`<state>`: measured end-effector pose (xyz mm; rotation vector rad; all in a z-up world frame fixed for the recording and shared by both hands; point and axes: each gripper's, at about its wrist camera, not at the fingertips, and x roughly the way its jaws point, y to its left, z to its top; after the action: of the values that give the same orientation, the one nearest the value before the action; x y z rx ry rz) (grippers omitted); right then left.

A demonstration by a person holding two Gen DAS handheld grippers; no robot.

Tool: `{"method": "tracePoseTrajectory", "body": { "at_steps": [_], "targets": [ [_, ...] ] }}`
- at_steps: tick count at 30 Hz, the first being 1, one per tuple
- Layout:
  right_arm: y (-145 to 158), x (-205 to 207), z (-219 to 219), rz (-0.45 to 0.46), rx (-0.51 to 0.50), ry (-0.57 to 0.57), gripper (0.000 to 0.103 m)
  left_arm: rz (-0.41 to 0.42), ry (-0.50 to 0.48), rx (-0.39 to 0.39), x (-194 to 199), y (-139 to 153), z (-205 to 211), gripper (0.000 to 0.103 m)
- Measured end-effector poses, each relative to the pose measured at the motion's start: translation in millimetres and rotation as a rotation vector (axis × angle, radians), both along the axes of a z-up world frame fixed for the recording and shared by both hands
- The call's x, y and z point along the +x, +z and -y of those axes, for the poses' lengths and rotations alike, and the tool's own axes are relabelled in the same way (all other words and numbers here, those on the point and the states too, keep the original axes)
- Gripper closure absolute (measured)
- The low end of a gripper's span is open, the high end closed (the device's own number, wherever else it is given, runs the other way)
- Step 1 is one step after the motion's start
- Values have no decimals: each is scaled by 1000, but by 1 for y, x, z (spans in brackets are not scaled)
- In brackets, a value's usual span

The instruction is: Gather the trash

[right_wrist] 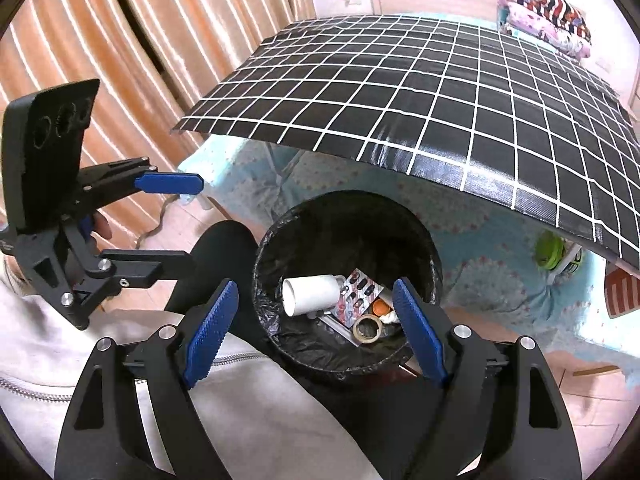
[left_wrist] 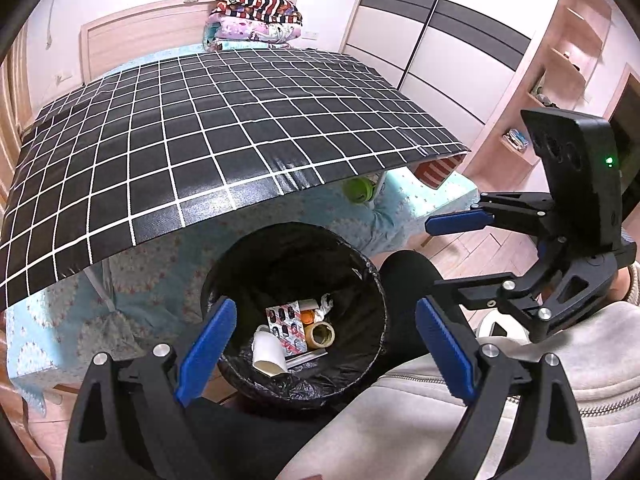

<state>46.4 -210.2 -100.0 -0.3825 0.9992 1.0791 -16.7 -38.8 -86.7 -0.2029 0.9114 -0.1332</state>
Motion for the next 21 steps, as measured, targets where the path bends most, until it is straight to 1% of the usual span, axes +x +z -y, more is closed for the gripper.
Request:
{"method": "tracePoseTrajectory", "body": {
  "at_steps": [8, 21],
  "targets": [
    [-1, -2, 0, -2, -8, -1, 24, -8, 0, 3, -1, -4, 0, 15],
    [0, -2, 2, -5, -3, -2, 24, 0, 0, 8, -2, -1, 2, 15]
  ]
}}
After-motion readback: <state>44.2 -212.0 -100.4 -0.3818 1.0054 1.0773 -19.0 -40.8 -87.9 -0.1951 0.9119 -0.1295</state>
